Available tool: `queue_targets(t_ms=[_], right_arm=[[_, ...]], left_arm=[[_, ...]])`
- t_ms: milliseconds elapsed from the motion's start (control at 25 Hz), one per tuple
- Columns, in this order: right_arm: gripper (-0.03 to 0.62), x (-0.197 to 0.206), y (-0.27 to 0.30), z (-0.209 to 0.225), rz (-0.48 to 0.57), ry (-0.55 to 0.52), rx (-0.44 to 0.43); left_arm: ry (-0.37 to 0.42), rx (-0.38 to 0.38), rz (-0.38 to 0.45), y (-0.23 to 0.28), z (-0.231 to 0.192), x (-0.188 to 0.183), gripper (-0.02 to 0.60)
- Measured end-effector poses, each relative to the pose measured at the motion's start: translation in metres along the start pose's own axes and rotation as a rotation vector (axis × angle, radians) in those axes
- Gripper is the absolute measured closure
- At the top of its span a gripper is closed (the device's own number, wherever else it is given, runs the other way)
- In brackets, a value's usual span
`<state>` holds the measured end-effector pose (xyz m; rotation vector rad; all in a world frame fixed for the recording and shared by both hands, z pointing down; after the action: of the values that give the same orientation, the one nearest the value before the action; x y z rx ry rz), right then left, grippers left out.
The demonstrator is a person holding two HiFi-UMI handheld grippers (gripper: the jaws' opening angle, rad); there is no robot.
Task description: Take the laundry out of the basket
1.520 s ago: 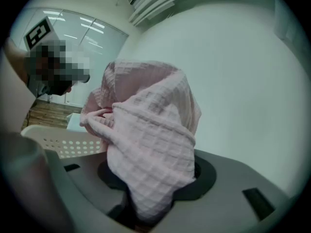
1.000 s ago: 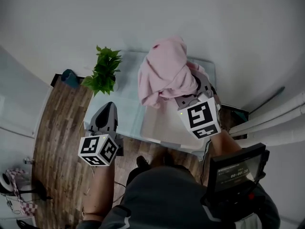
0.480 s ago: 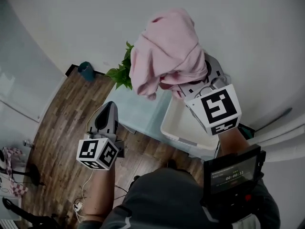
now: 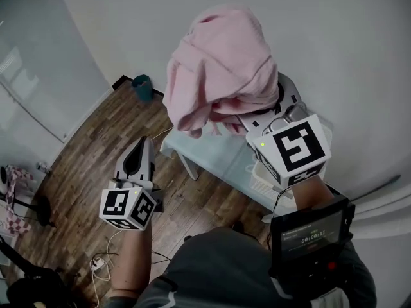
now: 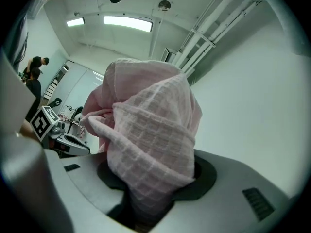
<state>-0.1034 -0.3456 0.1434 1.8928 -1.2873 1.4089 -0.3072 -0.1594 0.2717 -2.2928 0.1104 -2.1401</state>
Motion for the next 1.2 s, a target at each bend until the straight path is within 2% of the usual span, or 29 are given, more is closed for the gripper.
queue_targets(t_ms=[120, 400, 680, 960, 1200], right_arm=[[0.373, -0.012, 0.019, -0.034, 0.032, 0.033, -0.07], [0.372, 0.003, 0.054, -0.117, 0.078, 0.115, -0.246], [0.372, 0.017, 0.069, -0.185, 0.072, 0.223, -0.374], [0.373, 0.025, 0.081, -0.235, 0.044, 0.325, -0.472], [0.373, 0.047, 0.075, -0.253, 0.017, 0.348, -0.514]], left_arm=[[0.007, -0.063, 0.006, -0.029, -0.021, -0.006, 0.574], [0.014, -0.232, -0.012, -0.091, -0.056, 0.012, 0.572], [0.004, -0.382, -0.009, -0.15, -0.075, 0.02, 0.574], [-0.03, -0.474, -0.006, -0.188, -0.091, 0.025, 0.574], [-0.052, -0.488, -0.018, -0.188, -0.092, 0.039, 0.573]])
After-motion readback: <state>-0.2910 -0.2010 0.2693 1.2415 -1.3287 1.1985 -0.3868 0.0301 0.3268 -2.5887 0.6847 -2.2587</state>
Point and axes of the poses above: the fingertips, and each gripper's own axes: y forward along the fingers, z to its right, x out of its underside, the point moved 9 cm from there along -y, backward along the fingers, and after that the axes turned 9 degrees about x, right-handed, at the moved point
